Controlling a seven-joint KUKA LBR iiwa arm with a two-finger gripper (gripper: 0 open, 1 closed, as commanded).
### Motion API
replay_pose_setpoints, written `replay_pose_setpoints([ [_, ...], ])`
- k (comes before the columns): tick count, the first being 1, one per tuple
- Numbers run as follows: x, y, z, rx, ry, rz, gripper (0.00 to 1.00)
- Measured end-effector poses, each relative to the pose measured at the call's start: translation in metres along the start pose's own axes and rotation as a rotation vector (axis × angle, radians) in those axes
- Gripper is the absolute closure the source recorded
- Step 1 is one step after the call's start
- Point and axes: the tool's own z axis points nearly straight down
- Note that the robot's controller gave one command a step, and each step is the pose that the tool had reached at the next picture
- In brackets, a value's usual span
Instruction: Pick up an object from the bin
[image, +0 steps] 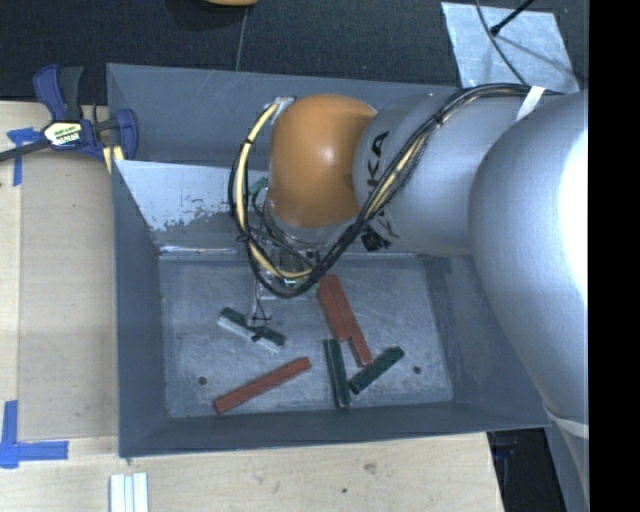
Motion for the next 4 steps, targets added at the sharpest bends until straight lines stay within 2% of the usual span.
replay_pose_setpoints([
  [1,-0.002,-0.001,-0.005,-0.001,-0.008,0.003,0.00],
  [2,0.008,-0.014,0.036,-0.004,-0.014,0.163,0.00],
  [3,0.010,-0.015,0.035,0.000,-0.005,0.127,0.00],
  [4,0.020,-0.012,0.027,-0.002,-0.007,0.293,0.00],
])
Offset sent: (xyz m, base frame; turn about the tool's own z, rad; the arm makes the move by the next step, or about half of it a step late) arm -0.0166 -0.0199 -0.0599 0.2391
